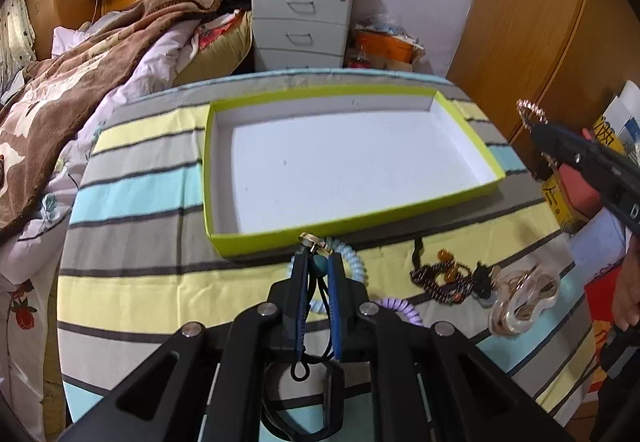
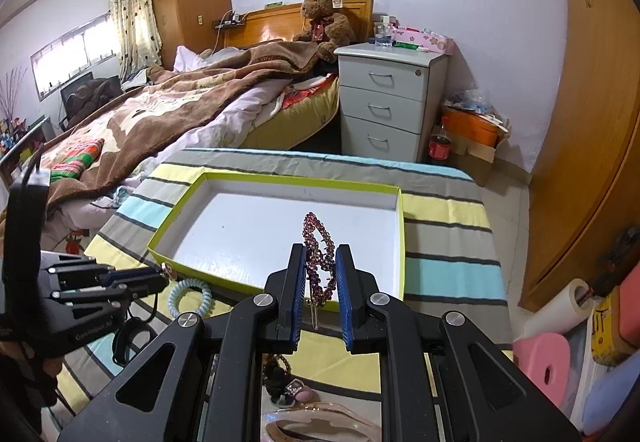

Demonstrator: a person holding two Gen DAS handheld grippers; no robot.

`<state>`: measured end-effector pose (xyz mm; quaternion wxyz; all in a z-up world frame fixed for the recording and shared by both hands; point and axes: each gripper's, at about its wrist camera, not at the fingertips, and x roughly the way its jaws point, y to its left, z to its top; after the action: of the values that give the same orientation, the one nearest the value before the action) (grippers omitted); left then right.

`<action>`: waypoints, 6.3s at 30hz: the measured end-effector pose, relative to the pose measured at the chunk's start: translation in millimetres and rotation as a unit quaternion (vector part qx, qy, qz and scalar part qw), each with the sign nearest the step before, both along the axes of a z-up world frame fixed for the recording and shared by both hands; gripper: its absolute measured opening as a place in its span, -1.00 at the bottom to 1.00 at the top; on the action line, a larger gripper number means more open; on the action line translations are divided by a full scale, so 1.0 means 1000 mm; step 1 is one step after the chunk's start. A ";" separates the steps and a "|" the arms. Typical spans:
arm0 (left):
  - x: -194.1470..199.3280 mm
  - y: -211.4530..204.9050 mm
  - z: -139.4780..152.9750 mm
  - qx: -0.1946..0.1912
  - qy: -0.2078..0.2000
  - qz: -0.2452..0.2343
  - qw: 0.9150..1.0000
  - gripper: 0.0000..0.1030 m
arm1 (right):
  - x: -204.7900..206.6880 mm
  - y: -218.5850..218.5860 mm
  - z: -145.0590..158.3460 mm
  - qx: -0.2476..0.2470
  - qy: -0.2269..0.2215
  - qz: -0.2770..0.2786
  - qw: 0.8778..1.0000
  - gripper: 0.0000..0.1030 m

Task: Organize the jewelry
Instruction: 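Carry the black cord bracelet and pink chain over the green box with both tools, then open the left tool to drop the cord bracelet while the right tool releases the chain, then withdraw both open tools from the box back toward the remaining jewelry, then close the right tool on the rim of the clear pink hair claw clip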

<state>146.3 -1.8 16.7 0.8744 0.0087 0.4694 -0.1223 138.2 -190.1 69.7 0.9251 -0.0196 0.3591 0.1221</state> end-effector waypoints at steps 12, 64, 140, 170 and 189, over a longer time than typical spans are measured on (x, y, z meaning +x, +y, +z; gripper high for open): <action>0.033 0.005 0.045 -0.016 -0.045 0.001 0.999 -0.80 | 0.023 0.002 0.020 -0.030 -0.013 -0.007 0.999 -0.70; 0.158 0.012 -0.040 -0.022 0.042 0.052 0.998 -0.54 | 0.146 0.019 -0.091 -0.123 0.121 0.023 0.985 -0.69; -0.082 0.071 -0.031 -0.100 0.056 0.087 0.990 0.70 | -0.093 -0.023 -0.044 -0.053 0.073 0.207 0.974 -0.09; -0.082 0.052 -0.041 -0.059 0.064 0.074 0.993 0.69 | -0.074 0.008 -0.091 -0.167 0.166 0.232 0.944 -0.39; -0.071 0.059 -0.040 -0.056 0.053 0.120 0.990 0.29 | -0.087 -0.013 -0.078 -0.112 0.130 0.143 0.975 -0.76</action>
<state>75.4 56.9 -22.9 0.8559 -0.1036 0.5050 -0.0426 51.6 -203.4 -8.6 0.8352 -0.1579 0.4812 0.2142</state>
